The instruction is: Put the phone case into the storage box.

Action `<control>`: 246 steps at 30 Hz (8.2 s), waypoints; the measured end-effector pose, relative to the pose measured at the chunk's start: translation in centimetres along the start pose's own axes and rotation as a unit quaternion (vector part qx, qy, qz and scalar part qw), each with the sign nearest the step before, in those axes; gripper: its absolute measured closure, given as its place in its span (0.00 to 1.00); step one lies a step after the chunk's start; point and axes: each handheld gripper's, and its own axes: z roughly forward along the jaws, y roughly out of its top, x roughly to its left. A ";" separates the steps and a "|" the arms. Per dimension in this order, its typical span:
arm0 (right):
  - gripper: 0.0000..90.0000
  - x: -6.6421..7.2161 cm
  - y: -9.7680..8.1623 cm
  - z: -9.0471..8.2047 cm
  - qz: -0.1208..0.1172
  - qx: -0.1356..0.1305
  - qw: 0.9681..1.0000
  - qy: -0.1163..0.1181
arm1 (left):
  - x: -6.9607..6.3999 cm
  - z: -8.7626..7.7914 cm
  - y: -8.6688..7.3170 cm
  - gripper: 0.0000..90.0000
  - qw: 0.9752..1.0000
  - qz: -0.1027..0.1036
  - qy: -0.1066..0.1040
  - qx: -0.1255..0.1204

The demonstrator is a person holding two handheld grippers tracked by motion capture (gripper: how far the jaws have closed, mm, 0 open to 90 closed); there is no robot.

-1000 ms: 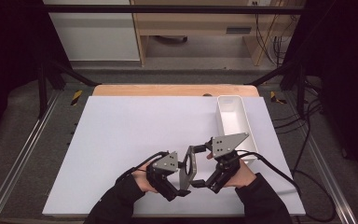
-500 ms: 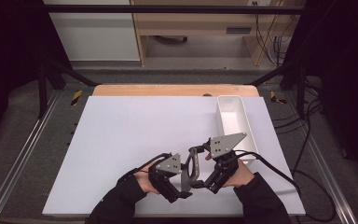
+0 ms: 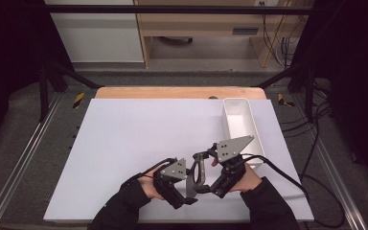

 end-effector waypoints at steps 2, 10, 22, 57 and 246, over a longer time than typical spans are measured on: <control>0.06 0.0 0.0 0.0 -0.001 0.002 1.000 0.002 | 0.0 -0.1 0.0 0.13 1.000 0.000 -0.003 0.000; 0.08 0.1 0.0 -0.1 -0.006 0.013 1.000 0.008 | 0.0 -0.1 -0.2 0.13 1.000 0.004 -0.015 0.007; 0.12 0.2 -0.1 -0.1 -0.017 0.023 0.999 0.018 | -0.1 -0.2 -0.4 0.13 0.999 0.008 -0.034 0.015; 0.14 0.2 0.0 -0.6 -0.017 0.033 0.999 0.015 | -0.2 -1.3 -0.6 0.09 1.000 -0.004 -0.017 0.002; 0.14 -18.6 0.8 -9.9 0.232 0.028 0.810 -0.537 | 1.0 -11.3 -14.3 0.06 0.930 -0.211 0.274 -0.129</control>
